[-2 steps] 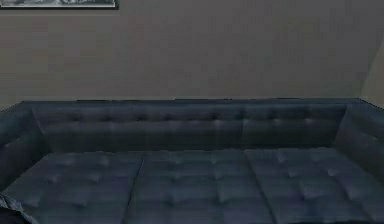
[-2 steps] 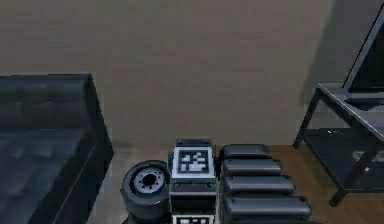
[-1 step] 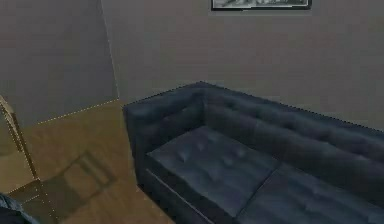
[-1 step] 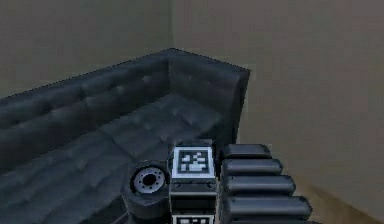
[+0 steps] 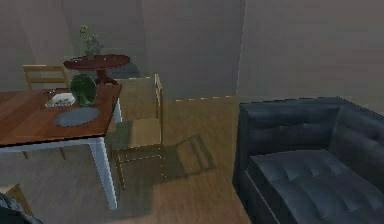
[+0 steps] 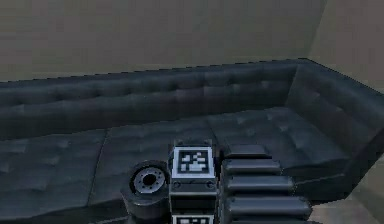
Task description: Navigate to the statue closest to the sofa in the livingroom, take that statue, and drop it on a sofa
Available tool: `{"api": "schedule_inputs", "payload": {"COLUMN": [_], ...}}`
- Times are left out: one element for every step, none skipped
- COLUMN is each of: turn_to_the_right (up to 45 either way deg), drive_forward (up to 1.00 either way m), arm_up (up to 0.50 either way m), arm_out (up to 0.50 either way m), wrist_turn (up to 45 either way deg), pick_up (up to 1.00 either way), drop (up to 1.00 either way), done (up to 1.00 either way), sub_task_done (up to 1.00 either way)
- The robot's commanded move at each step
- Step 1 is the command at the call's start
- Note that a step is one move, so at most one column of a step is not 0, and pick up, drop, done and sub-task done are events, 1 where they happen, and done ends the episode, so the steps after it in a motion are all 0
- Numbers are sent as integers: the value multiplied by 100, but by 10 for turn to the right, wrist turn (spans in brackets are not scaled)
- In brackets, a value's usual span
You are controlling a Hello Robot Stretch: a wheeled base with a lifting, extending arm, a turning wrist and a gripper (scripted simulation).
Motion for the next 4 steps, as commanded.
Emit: {"api": "schedule_inputs", "payload": {"turn_to_the_right": [-30,0,0,0], "drive_forward": [0,0,0,0], "arm_up": [0,0,0,0], "arm_out": [0,48,0,0], "wrist_turn": [0,0,450,450], "pick_up": [0,0,0,0], "drop": [0,0,0,0], "done": [0,0,0,0], "sub_task_done": [0,0,0,0]}}
